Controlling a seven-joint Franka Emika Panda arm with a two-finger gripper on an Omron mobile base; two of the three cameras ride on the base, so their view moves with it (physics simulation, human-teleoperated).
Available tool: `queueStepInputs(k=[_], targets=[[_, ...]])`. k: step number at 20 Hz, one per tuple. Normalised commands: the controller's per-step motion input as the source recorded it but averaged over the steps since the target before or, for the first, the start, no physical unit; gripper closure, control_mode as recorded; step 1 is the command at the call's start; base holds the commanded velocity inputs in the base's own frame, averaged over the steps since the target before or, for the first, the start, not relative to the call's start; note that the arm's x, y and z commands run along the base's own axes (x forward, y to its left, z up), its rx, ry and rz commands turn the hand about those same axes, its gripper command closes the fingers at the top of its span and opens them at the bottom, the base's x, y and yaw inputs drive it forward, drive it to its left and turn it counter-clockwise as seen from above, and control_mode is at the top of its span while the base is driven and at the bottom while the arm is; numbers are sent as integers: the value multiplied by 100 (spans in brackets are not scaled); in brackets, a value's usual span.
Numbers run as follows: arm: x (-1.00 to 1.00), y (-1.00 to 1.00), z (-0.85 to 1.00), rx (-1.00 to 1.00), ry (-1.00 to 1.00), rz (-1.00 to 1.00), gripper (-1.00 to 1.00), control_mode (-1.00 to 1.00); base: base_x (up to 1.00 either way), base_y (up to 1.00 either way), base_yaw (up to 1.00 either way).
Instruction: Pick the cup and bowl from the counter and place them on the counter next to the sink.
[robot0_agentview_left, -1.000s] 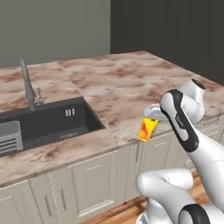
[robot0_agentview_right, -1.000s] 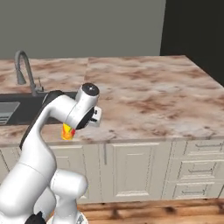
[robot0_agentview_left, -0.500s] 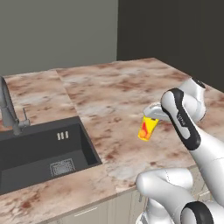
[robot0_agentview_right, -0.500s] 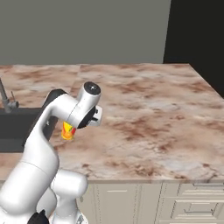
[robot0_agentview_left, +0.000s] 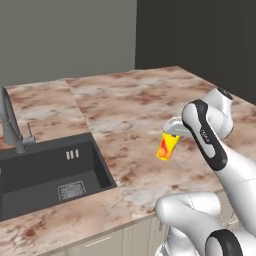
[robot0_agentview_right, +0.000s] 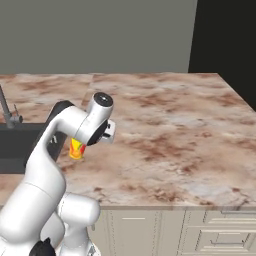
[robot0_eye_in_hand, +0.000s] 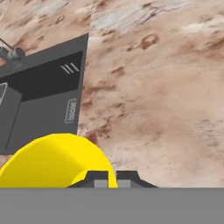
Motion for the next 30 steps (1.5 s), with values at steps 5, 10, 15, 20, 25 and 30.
queueStepInputs(k=[5, 10, 15, 20, 25, 30], targets=[[0, 0, 0, 0, 0, 0, 100, 100, 0, 0, 0], [3, 13, -5, 0, 0, 0, 100, -100, 0, 0, 0], [36, 78, -19, 0, 3, -2, 100, -100, 0, 0, 0], [40, 18, -17, 0, 2, 1, 100, -100, 0, 0, 0], [50, 1, -8, 0, 0, 2, 100, -100, 0, 0, 0], [8, 0, -13, -5, -6, 0, 100, -100, 0, 0, 0]])
